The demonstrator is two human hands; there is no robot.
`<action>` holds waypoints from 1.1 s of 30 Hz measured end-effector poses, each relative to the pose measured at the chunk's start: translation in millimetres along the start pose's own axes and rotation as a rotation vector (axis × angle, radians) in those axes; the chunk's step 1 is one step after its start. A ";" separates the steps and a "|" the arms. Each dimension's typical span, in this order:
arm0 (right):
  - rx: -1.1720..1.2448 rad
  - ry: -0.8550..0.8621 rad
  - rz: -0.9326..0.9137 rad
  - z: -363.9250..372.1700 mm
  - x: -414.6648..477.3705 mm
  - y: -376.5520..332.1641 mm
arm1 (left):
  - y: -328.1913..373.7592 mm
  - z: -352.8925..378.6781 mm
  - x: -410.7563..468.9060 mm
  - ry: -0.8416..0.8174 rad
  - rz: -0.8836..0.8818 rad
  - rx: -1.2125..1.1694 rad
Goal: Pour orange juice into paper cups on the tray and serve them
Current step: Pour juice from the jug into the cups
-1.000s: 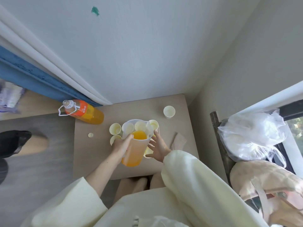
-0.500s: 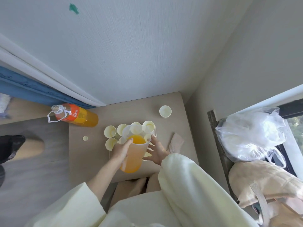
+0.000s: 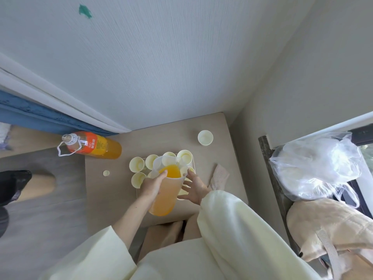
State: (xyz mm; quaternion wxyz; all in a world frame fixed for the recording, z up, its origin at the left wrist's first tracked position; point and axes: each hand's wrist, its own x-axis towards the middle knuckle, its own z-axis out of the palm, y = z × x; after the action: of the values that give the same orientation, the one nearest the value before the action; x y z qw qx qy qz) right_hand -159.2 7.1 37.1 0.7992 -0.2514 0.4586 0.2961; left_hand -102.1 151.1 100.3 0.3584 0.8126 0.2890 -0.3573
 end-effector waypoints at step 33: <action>-0.049 0.028 0.025 3.0 -7.1 -1.6 | 8.0 1.8 4.3 0.010 -0.028 0.091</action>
State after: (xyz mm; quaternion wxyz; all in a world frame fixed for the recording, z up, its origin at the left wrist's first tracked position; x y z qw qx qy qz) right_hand -159.2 6.3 45.0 0.7826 -0.2693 0.4655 0.3136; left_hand -94.5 146.0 99.0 0.3145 0.8259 0.2853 -0.3710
